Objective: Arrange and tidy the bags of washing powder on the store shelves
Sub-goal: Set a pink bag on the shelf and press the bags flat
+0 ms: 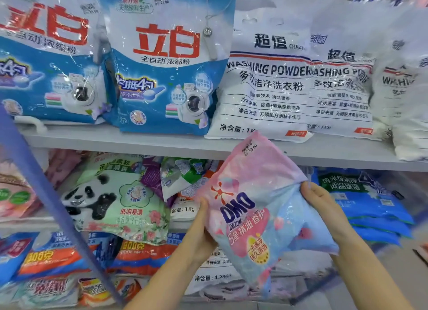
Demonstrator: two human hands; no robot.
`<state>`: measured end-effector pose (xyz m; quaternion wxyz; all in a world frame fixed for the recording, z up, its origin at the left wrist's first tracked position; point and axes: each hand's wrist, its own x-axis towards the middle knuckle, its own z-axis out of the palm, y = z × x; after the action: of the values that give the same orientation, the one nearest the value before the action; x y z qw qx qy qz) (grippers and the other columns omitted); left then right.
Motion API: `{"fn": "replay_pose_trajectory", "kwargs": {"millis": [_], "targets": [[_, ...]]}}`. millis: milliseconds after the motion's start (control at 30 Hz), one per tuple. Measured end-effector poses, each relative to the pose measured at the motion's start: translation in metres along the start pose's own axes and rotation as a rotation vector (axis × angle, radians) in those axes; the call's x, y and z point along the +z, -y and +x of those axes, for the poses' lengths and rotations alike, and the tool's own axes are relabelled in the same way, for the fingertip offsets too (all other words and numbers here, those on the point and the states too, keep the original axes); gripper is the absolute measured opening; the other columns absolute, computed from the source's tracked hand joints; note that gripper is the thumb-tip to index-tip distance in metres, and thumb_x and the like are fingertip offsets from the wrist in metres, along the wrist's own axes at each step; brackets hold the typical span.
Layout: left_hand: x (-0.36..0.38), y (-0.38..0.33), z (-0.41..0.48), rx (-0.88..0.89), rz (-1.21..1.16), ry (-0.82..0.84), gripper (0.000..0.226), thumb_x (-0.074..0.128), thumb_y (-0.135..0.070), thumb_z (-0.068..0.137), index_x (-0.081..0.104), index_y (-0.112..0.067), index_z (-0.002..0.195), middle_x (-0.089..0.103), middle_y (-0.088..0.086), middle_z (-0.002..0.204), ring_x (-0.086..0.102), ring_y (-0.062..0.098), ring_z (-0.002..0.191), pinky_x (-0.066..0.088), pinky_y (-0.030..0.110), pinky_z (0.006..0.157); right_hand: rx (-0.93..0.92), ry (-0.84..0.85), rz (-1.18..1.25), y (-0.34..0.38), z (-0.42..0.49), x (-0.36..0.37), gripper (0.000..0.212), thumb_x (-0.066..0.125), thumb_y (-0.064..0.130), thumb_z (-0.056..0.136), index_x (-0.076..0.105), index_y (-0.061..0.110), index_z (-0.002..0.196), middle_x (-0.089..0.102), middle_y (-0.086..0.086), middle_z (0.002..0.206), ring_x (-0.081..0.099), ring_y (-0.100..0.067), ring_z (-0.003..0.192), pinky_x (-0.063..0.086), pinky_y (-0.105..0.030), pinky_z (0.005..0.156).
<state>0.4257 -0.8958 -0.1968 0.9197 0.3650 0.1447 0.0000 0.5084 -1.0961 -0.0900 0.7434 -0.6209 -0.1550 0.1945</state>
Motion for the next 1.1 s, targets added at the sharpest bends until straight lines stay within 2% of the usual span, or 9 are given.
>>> {"fn": "replay_pose_trajectory", "kwargs": {"millis": [167, 267, 333, 433, 500, 667, 867, 1000, 1100], "targets": [[0.013, -0.036, -0.03, 0.272, 0.193, -0.178, 0.109, 0.082, -0.07, 0.03, 0.059, -0.009, 0.117, 0.071, 0.009, 0.108, 0.068, 0.024, 0.101, 0.057, 0.035, 0.08, -0.032, 0.025, -0.09, 0.002, 0.002, -0.02, 0.057, 0.086, 0.063, 0.034, 0.074, 0.021, 0.072, 0.071, -0.002, 0.07, 0.065, -0.011, 0.059, 0.05, -0.017, 0.051], [0.033, -0.057, -0.046, 0.502, 0.361, -0.357, 0.101, 0.078, -0.076, 0.02, 0.064, -0.017, 0.101, 0.075, 0.0, 0.093, 0.071, 0.02, 0.089, 0.057, 0.036, 0.073, -0.01, 0.083, 0.068, -0.01, 0.009, -0.017, 0.019, 0.081, 0.036, 0.068, 0.075, 0.021, 0.079, 0.073, -0.004, 0.081, 0.069, -0.014, 0.069, 0.055, -0.023, 0.057], [0.045, -0.073, -0.055, 0.634, 0.387, -0.433, 0.092, 0.078, -0.075, 0.022, 0.064, -0.02, 0.095, 0.075, -0.006, 0.087, 0.071, 0.015, 0.085, 0.057, 0.033, 0.075, -0.058, 0.128, 0.077, -0.009, 0.01, -0.007, 0.017, 0.066, 0.013, 0.082, 0.076, 0.026, 0.078, 0.074, -0.002, 0.083, 0.07, -0.014, 0.071, 0.055, -0.023, 0.058], [0.06, -0.097, -0.073, 0.793, 0.43, -0.447, 0.063, 0.079, -0.061, 0.043, 0.064, -0.021, 0.089, 0.074, -0.011, 0.081, 0.071, 0.009, 0.079, 0.055, 0.02, 0.065, -0.223, 0.228, -0.042, 0.0, 0.015, 0.007, 0.042, 0.089, 0.026, 0.051, 0.074, 0.032, 0.09, 0.074, 0.002, 0.096, 0.069, -0.013, 0.087, 0.055, -0.023, 0.067], [0.067, -0.112, -0.086, 0.888, 0.48, -0.459, 0.048, 0.074, -0.046, 0.05, 0.065, -0.019, 0.089, 0.073, -0.013, 0.076, 0.07, 0.005, 0.074, 0.053, 0.017, 0.062, -0.393, 0.214, -0.131, 0.012, 0.022, 0.021, 0.04, 0.075, 0.015, 0.06, 0.071, 0.028, 0.098, 0.072, 0.008, 0.1, 0.066, -0.009, 0.093, 0.053, -0.02, 0.074], [0.069, -0.142, -0.113, 1.083, 0.646, -0.546, 0.043, 0.075, -0.032, 0.05, 0.061, -0.02, 0.089, 0.07, -0.024, 0.071, 0.065, -0.007, 0.067, 0.048, 0.008, 0.058, -0.592, -0.004, -0.168, 0.035, 0.046, 0.082, 0.037, 0.077, 0.044, 0.07, 0.055, 0.014, 0.065, 0.054, 0.002, 0.061, 0.048, -0.011, 0.061, 0.039, -0.024, 0.058], [0.014, -0.186, -0.16, 1.213, 0.812, -0.882, 0.061, 0.08, -0.063, 0.044, 0.06, -0.031, 0.092, 0.069, -0.025, 0.081, 0.066, -0.002, 0.08, 0.054, 0.024, 0.068, -0.49, 0.223, -0.005, 0.041, 0.059, 0.175, 0.016, 0.067, 0.021, 0.076, 0.069, 0.015, 0.061, 0.065, 0.011, 0.059, 0.058, -0.002, 0.055, 0.047, -0.014, 0.052], [-0.025, -0.211, -0.21, 1.272, 0.874, -1.02, 0.063, 0.077, -0.063, 0.047, 0.063, -0.029, 0.098, 0.071, -0.014, 0.092, 0.068, 0.006, 0.089, 0.056, 0.036, 0.078, -0.391, 0.418, 0.124, 0.037, 0.055, 0.248, 0.04, 0.059, 0.002, 0.084, 0.072, 0.022, 0.052, 0.065, 0.009, 0.054, 0.06, -0.003, 0.052, 0.047, -0.016, 0.051], [-0.057, -0.229, -0.254, 1.298, 0.889, -1.109, 0.062, 0.076, -0.062, 0.049, 0.064, -0.026, 0.098, 0.071, -0.014, 0.09, 0.068, 0.005, 0.087, 0.056, 0.029, 0.074, -0.401, 0.519, 0.038, 0.03, 0.047, 0.305, 0.011, 0.072, 0.015, 0.077, 0.075, 0.021, 0.068, 0.071, 0.003, 0.07, 0.064, -0.011, 0.068, 0.05, -0.027, 0.065]]}}
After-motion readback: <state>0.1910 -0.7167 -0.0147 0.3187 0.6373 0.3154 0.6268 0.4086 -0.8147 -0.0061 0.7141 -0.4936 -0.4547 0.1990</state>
